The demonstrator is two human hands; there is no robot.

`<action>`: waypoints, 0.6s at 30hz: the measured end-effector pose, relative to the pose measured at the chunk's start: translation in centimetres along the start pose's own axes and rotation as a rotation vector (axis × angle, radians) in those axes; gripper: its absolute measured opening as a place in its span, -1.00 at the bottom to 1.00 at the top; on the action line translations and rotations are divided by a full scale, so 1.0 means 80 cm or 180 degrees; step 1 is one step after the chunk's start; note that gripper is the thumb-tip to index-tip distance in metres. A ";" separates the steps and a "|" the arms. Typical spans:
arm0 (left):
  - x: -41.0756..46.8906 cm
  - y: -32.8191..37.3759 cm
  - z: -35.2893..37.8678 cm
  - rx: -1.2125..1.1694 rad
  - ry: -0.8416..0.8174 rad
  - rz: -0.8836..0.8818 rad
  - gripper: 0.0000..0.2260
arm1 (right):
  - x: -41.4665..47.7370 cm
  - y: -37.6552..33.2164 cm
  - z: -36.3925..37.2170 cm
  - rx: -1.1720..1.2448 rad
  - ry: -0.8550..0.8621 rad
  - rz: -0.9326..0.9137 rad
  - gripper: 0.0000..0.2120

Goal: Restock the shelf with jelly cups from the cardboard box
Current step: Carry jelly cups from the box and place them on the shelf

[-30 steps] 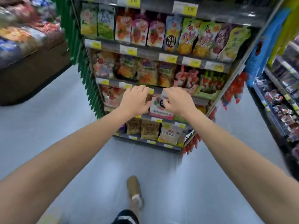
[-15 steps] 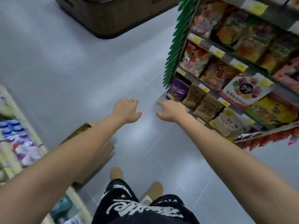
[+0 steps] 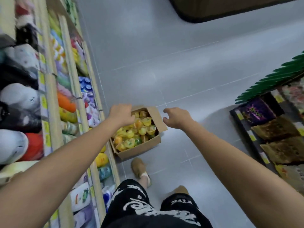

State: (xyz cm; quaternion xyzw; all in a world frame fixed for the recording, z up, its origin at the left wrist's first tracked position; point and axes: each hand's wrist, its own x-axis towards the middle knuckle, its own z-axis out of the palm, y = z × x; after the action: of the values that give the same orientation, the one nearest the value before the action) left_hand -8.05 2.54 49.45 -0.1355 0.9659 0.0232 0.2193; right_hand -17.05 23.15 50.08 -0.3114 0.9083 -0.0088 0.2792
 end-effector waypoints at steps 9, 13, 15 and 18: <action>0.023 -0.065 0.083 -0.0738 -0.0326 -0.0518 -0.60 | 0.098 -0.067 0.045 -0.0075 -0.0515 -0.0100 -0.64; 0.046 -0.071 0.140 -0.0985 -0.0439 -0.0686 -0.60 | 0.143 -0.073 0.094 -0.0129 -0.0657 -0.0231 -0.69; 0.062 -0.070 0.175 -0.1078 -0.0498 -0.0796 -0.59 | 0.167 -0.073 0.124 -0.0178 -0.0716 -0.0289 -0.68; 0.083 -0.060 0.237 -0.1273 -0.0585 -0.0898 -0.57 | 0.204 -0.070 0.177 -0.0282 -0.0700 -0.0381 -0.67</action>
State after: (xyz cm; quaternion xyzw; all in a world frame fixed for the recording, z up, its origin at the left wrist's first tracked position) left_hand -4.57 -1.79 29.59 -0.3070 0.8897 0.1951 0.2760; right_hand -17.25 11.53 31.01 -0.3762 0.8515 0.0489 0.3621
